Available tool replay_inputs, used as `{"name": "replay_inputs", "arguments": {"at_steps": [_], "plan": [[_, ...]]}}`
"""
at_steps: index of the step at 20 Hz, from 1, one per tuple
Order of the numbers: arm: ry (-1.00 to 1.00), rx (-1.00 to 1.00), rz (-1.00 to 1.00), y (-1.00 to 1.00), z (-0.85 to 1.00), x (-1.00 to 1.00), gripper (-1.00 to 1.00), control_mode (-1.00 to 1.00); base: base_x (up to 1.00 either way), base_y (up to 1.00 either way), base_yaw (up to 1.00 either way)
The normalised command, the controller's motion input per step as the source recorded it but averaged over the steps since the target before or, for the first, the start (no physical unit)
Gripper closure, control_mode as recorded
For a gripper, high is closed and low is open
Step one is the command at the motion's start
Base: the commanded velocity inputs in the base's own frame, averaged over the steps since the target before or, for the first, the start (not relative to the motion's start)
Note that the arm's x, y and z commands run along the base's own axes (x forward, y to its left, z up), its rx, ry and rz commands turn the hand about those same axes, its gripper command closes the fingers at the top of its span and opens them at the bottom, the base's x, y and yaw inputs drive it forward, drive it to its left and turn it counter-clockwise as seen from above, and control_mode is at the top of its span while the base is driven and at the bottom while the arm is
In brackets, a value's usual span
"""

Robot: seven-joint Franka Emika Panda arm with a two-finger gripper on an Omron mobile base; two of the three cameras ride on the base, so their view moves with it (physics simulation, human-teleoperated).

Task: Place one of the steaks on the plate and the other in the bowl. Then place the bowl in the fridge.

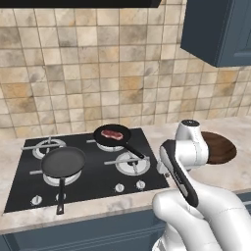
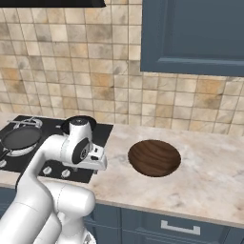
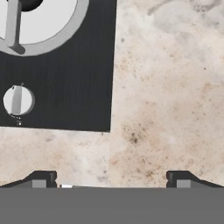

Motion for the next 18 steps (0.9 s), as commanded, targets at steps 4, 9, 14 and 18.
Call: {"name": "replay_inputs", "arguments": {"at_steps": [4, 9, 14, 18], "plan": [[0.00, -0.02, 0.03, 0.00, 0.08, 0.01, -1.00, -1.00, 0.19, 0.00, 0.02], [-0.01, -0.23, 0.16, 0.13, 0.88, 0.05, -1.00, -1.00, 0.00, 0.00, 0.00], [-0.04, -0.03, 0.31, 0.53, 0.57, 0.47, -1.00, -1.00, 0.00, 0.00, 0.00], [-0.06, 0.00, 0.13, 0.54, 0.06, 1.00, -1.00, -1.00, 0.00, 0.00, 0.00]]}}
